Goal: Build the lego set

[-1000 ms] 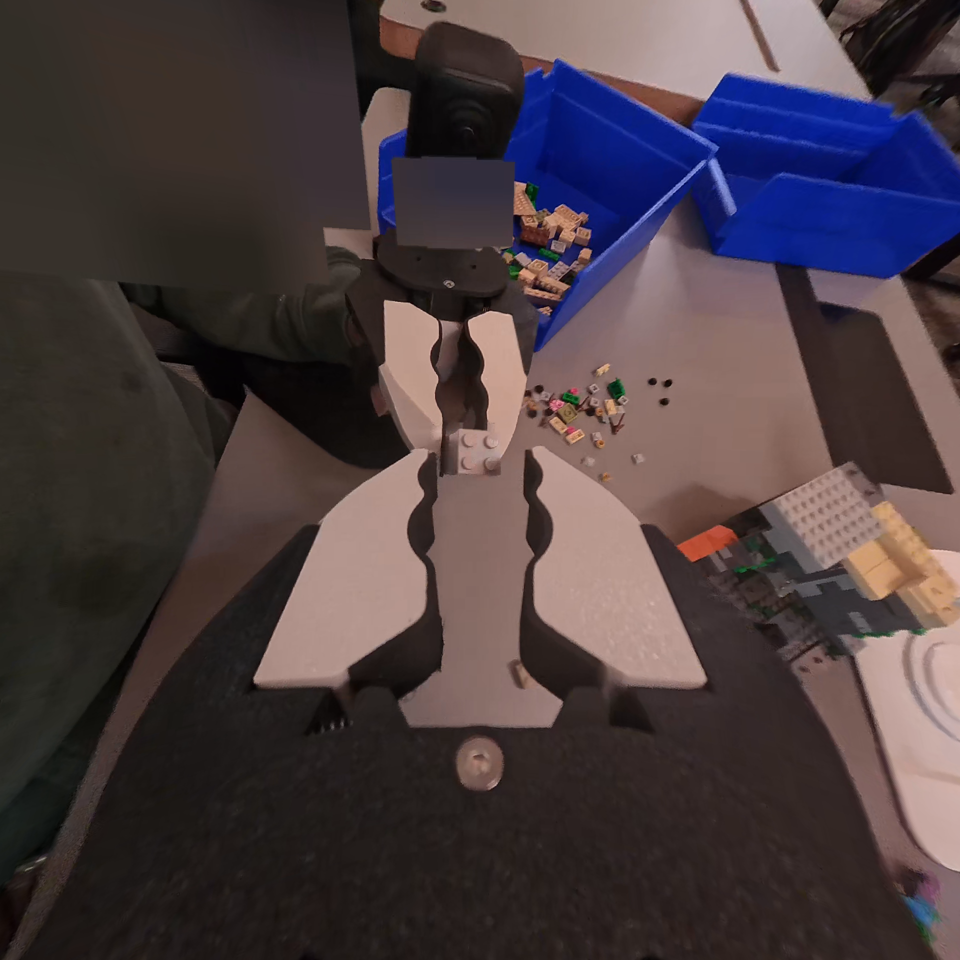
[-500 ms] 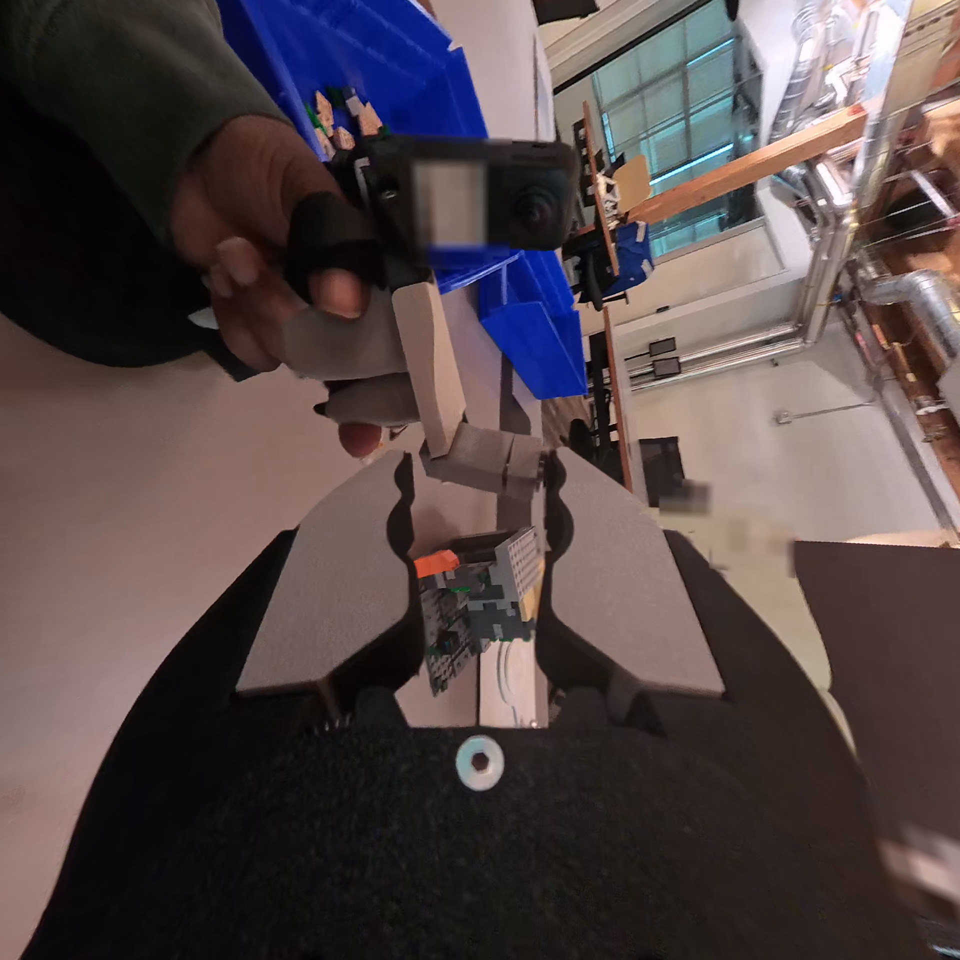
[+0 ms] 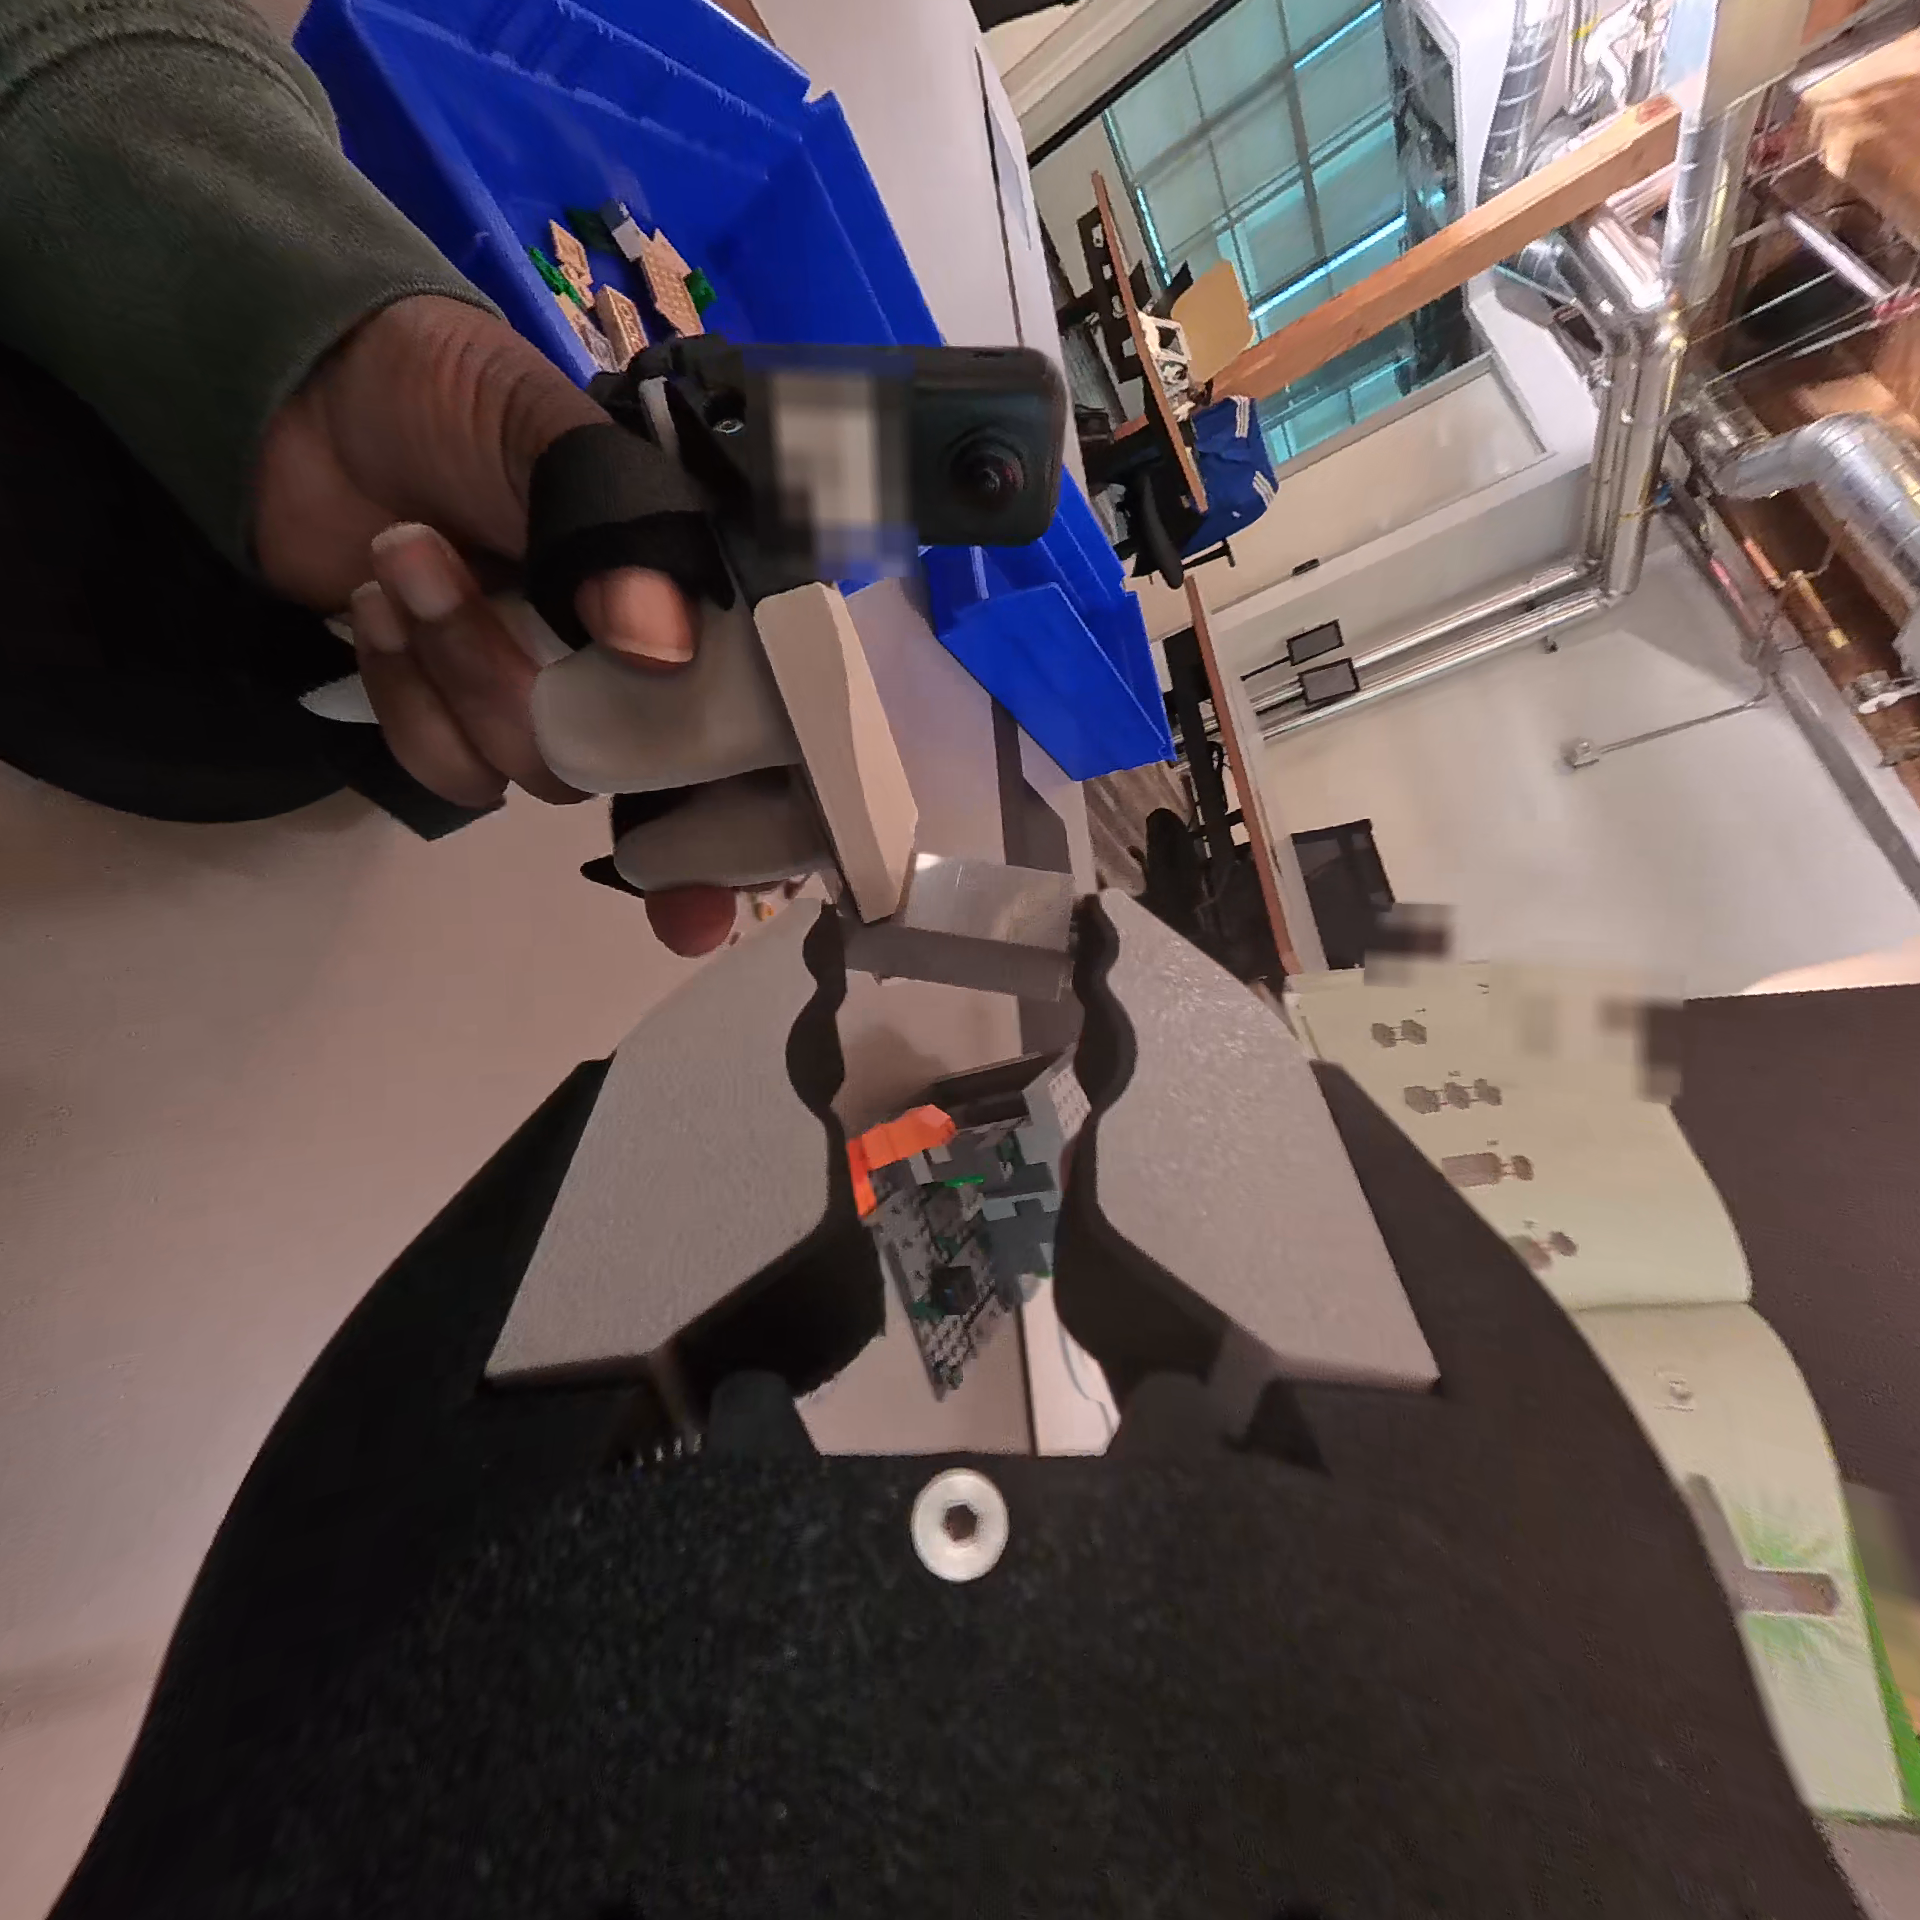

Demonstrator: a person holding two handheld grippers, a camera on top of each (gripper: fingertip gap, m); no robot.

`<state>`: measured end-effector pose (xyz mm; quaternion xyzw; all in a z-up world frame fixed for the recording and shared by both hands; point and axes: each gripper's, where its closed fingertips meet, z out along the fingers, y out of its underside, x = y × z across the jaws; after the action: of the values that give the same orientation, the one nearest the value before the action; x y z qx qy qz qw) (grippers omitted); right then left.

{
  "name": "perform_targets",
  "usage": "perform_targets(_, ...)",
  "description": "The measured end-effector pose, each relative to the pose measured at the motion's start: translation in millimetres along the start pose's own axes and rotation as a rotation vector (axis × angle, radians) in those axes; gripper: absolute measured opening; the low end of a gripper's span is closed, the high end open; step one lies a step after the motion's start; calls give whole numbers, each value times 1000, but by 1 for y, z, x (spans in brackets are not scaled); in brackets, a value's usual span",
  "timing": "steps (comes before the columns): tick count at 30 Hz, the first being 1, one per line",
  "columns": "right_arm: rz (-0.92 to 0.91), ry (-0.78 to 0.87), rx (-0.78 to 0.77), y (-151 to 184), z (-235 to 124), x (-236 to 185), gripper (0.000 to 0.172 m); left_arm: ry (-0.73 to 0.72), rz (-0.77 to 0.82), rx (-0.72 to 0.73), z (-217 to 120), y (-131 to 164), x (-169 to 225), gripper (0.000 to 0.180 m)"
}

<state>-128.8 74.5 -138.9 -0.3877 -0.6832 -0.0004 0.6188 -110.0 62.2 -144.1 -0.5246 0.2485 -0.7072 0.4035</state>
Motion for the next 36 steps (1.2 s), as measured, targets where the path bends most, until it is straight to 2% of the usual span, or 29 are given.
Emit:
perform_targets(1, 10, -13, -1, 1, 0, -2, 42, -2, -10, -8, 0, 2, -1, 17)
perform_targets(6, 23, -55, -11, 8, -1, -9, 42, -16, -22, -49, 2, 11, -7, 16)
perform_targets(11, 101, -55, 31, 12, -6, -10, 44, -60, 66, -79, 7, 13, -11, 17)
perform_targets(14, 327, -166, 82, 11, -17, -8, 53, -146, 200, -147, 4, 21, -21, 17)
perform_targets(17, 636, -308, 134, 13, -29, 3, 50, -195, 313, -206, 5, 29, -26, 17)
perform_targets(20, 776, -443, 100, 18, -33, -3, 47, -213, 423, -267, 10, 39, -26, 17)
perform_targets(22, 795, -507, 51, 23, -32, -13, 42, -211, 461, -283, 13, 43, -25, 17)
perform_targets(26, 774, -577, 7, 30, -33, -34, 18, -229, 508, -325, 14, 50, -28, 17)
perform_targets(29, 717, -615, -29, 33, -37, -42, 17, -238, 525, -378, 15, 60, -31, 17)
perform_targets(31, 680, -628, -53, 36, -38, -45, 17, -247, 550, -397, 17, 63, -32, 26)
perform_targets(36, 658, -691, -90, 35, -38, -56, 17, -252, 592, -429, 20, 68, -32, 24)
